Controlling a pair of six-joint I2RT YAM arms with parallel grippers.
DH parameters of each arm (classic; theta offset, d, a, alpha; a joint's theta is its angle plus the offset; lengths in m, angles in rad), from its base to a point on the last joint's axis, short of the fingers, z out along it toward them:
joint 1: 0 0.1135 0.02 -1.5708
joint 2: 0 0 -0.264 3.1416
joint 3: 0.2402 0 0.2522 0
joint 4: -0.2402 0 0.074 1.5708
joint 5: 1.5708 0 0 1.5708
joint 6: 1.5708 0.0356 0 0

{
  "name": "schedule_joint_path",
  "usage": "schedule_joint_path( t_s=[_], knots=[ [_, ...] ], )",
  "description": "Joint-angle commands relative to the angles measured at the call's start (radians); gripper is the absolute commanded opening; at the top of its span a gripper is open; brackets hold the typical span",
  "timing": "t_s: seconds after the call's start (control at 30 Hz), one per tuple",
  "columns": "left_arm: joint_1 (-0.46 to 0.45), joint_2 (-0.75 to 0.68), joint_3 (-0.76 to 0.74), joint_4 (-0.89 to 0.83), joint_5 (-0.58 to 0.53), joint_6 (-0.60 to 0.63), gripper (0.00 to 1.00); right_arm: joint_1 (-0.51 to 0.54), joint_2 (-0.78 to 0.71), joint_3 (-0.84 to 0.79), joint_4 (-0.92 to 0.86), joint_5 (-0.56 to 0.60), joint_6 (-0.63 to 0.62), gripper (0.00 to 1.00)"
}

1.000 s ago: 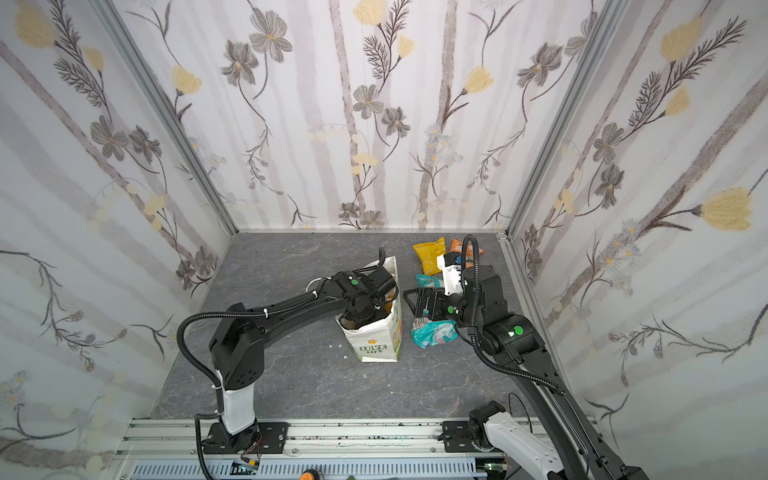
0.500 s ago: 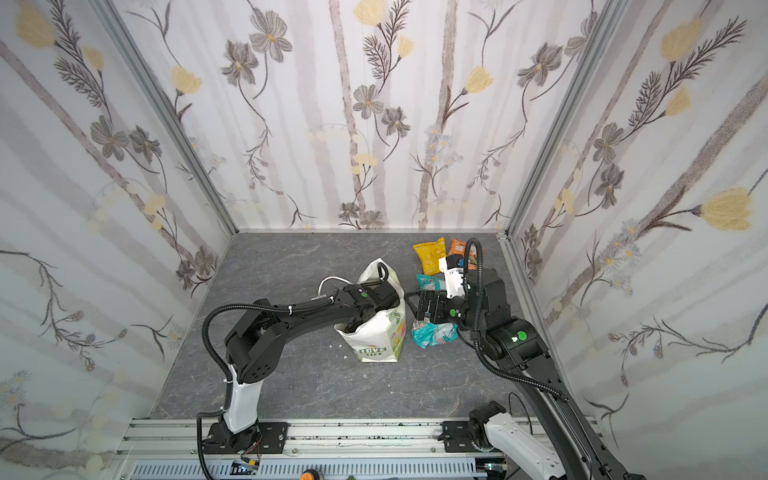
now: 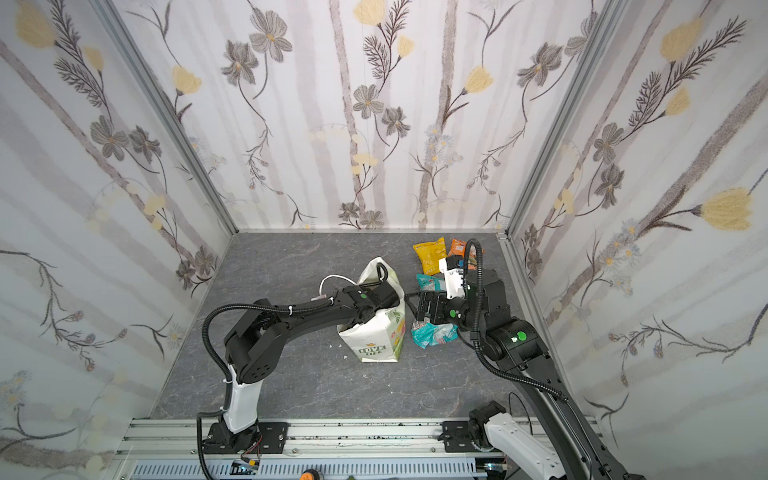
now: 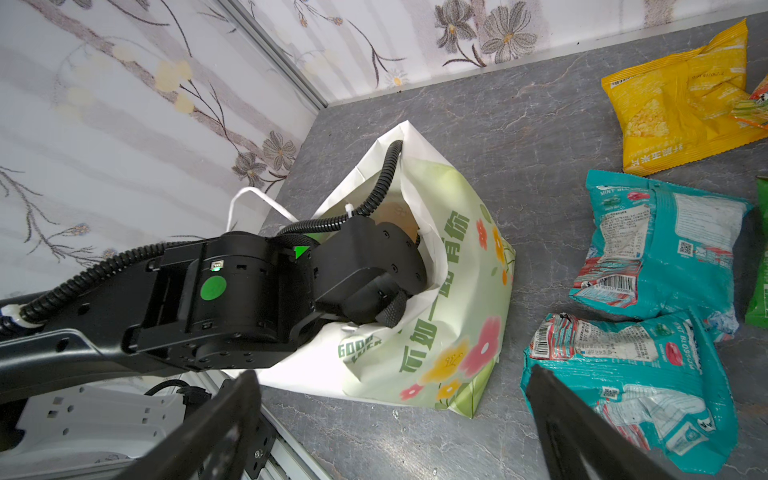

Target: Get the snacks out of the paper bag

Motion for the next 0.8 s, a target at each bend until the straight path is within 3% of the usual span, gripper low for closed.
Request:
schedule_joint_path(
  t_s=[0.0,0.43,0.77],
  knots=[
    [0.001,0.004,-0.01,-0.094,0.036,-0.029,0.0,0.001,0.007,-0.009,0.014,-0.004,0.0,0.99],
    [-0.009,-0.081,0.08,-0.206,-0.013,-0.013,0.0,-0.001,0.054,-0.066,0.065,-0.024,0.005,0.99],
    [-0.011,-0.118,0.131,-0.241,-0.035,-0.007,0.0,0.003,0.074,-0.105,0.136,-0.139,0.018,0.99]
  ],
)
